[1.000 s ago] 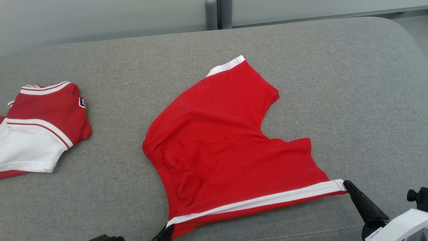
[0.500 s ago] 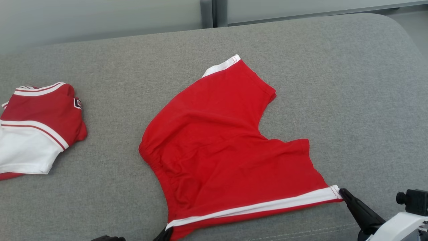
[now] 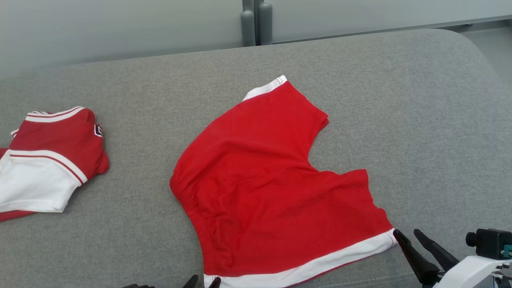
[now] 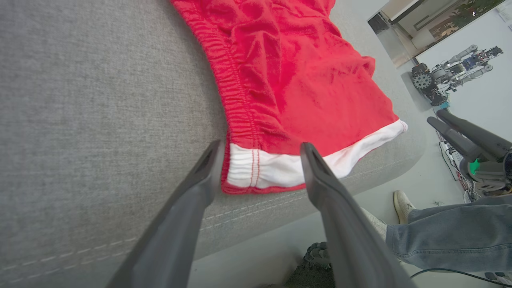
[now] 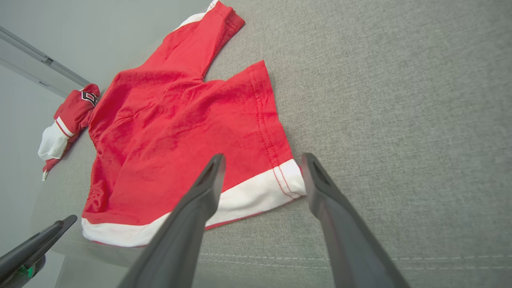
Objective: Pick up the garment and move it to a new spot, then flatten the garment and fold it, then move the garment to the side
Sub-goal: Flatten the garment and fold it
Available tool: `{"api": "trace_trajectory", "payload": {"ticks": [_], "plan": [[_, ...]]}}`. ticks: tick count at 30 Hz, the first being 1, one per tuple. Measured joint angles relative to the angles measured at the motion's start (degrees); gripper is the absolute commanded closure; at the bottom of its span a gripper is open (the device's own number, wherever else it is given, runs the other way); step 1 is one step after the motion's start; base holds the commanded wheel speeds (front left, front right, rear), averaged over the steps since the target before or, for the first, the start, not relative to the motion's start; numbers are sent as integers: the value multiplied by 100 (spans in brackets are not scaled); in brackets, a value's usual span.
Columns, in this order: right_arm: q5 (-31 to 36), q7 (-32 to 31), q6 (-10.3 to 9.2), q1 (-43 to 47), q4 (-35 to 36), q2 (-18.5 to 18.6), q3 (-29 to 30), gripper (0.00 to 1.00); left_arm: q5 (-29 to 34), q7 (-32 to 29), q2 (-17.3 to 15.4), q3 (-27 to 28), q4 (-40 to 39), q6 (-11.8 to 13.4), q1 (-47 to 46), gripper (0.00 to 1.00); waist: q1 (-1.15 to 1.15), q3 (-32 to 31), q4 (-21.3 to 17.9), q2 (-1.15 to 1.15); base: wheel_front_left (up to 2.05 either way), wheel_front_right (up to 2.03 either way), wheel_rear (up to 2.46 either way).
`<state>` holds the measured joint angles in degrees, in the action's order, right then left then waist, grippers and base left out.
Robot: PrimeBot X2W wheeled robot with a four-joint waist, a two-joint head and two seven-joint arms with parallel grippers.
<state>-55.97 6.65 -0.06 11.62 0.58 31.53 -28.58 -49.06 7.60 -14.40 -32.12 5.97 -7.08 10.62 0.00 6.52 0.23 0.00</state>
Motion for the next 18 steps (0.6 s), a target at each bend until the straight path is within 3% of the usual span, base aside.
{"api": "trace_trajectory", "payload": {"ticks": [10, 18], "plan": [[120, 47, -63, 4, -58, -12, -12, 0, -2, 131, -46, 94, 82, 0, 0, 0, 0, -139, -12, 0, 0, 0, 0], [838, 424, -325, -117, 7, 170, 75, 0, 16, 332, -79, 336, 70, 29, 0, 0, 0, -286, -87, 0, 0, 0, 0]]}}
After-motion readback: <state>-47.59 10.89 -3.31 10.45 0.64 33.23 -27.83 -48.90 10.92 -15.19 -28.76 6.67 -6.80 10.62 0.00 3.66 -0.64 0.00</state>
